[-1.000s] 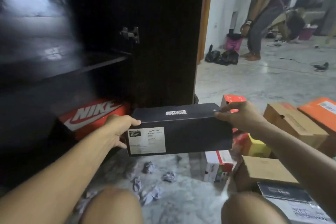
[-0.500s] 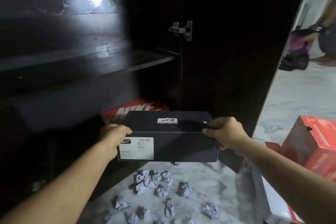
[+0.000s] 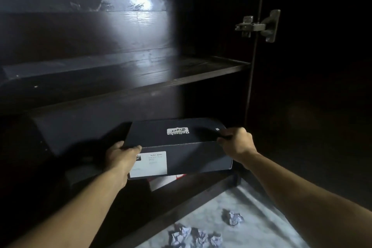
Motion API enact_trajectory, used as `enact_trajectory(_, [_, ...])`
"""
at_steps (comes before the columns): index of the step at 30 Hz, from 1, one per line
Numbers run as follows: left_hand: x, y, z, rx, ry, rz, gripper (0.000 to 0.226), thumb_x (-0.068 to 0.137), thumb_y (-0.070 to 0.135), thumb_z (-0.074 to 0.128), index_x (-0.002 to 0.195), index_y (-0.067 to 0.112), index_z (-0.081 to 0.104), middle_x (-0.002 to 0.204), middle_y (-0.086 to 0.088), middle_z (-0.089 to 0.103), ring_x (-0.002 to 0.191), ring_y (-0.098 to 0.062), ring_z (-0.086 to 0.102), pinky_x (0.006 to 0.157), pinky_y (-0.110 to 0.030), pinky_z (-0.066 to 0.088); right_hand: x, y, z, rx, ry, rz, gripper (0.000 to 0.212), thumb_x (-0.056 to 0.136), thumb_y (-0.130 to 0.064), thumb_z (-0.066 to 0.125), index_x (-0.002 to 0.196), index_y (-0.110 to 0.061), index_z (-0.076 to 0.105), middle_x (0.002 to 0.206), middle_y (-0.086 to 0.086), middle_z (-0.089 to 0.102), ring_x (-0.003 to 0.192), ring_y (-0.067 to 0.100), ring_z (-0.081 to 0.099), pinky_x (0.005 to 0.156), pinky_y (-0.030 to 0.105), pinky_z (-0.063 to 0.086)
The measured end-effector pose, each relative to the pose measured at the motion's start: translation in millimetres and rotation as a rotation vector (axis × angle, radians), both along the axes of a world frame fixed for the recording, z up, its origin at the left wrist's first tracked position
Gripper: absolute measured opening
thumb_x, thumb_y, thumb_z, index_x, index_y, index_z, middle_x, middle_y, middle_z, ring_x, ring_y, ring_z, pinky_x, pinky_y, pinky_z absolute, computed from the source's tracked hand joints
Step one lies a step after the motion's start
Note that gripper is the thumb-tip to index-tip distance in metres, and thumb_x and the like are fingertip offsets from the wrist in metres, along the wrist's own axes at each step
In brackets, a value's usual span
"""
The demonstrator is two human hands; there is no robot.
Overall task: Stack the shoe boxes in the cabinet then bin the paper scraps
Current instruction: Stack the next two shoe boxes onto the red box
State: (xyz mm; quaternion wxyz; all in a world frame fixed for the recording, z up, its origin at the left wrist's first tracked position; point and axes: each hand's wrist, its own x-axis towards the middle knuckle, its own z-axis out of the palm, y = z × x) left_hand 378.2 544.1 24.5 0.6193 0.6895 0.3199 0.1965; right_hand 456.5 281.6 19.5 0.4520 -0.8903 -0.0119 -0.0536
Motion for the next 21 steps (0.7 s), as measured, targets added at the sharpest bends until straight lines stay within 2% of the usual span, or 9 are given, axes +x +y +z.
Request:
enact_trajectory(3, [20, 11, -23, 0.037, -0.002, 0.033, 0.056, 0.084, 0.013, 0.073, 0.135, 0.010, 0.051, 0.116, -0.012, 0.066, 0.090, -0.026, 0.064, 0.072, -0.034, 0.052, 25, 16, -12, -0.024, -0.036, -0.020, 0.027, 0.088, -0.023, 0.063, 0.114, -0.024, 0.071, 0.109, 0.015, 0.067, 0.102, 0.034, 0.062, 0.090, 0.037, 0.052])
enact_trajectory(6, [35, 14, -39, 0.095, -0.013, 0.054, 0.058, 0.080, 0.016, 0.077, 0.132, 0.006, 0.053, 0.119, -0.010, 0.065, 0.103, -0.029, 0.064, 0.087, -0.033, 0.049, 43, 29, -26, -0.179, -0.095, -0.079, 0.030, 0.091, -0.024, 0.054, 0.117, -0.024, 0.069, 0.118, 0.015, 0.063, 0.110, 0.038, 0.056, 0.089, 0.038, 0.049])
enact_trajectory(9, [45, 12, -48, 0.121, -0.031, 0.093, 0.055, 0.077, 0.022, 0.080, 0.125, 0.003, 0.058, 0.112, -0.011, 0.067, 0.101, -0.030, 0.065, 0.089, -0.032, 0.049, 46, 48, -34, -0.437, -0.282, -0.149, 0.028, 0.093, -0.020, 0.051, 0.113, -0.022, 0.070, 0.122, 0.008, 0.050, 0.115, 0.032, 0.041, 0.083, 0.037, 0.045])
enact_trajectory(12, [54, 9, -54, 0.155, -0.030, 0.126, 0.052, 0.072, 0.033, 0.083, 0.113, 0.006, 0.065, 0.103, -0.011, 0.072, 0.089, -0.029, 0.069, 0.083, -0.040, 0.056, 40, 76, -42, -0.469, -0.372, -0.048, 0.030, 0.093, -0.015, 0.050, 0.117, -0.020, 0.068, 0.121, 0.009, 0.046, 0.113, 0.031, 0.040, 0.086, 0.035, 0.043])
enact_trajectory(14, [57, 7, -57, 0.186, -0.035, 0.153, 0.061, 0.069, 0.037, 0.084, 0.118, 0.008, 0.063, 0.105, -0.010, 0.071, 0.092, -0.030, 0.068, 0.083, -0.041, 0.056, 38, 89, -46, -0.426, -0.344, 0.042, 0.037, 0.094, -0.011, 0.049, 0.128, -0.020, 0.059, 0.129, 0.009, 0.044, 0.118, 0.029, 0.042, 0.095, 0.035, 0.041])
enact_trajectory(17, [61, 8, -57, 0.282, -0.082, 0.117, 0.060, 0.070, 0.037, 0.082, 0.123, 0.014, 0.063, 0.107, -0.007, 0.072, 0.098, -0.028, 0.068, 0.087, -0.036, 0.053, 41, 94, -44, -0.409, -0.242, 0.132, 0.059, 0.089, 0.000, 0.050, 0.145, -0.018, 0.039, 0.144, 0.008, 0.030, 0.124, 0.030, 0.042, 0.104, 0.036, 0.039])
enact_trajectory(21, [67, 16, -57, 0.359, -0.044, 0.083, 0.063, 0.081, 0.031, 0.075, 0.137, 0.013, 0.052, 0.129, -0.012, 0.062, 0.118, -0.029, 0.059, 0.095, -0.032, 0.044, 50, 95, -45, -0.463, -0.180, 0.175, 0.078, 0.087, 0.006, 0.045, 0.155, -0.021, 0.016, 0.156, 0.003, 0.014, 0.131, 0.031, 0.040, 0.105, 0.036, 0.039])
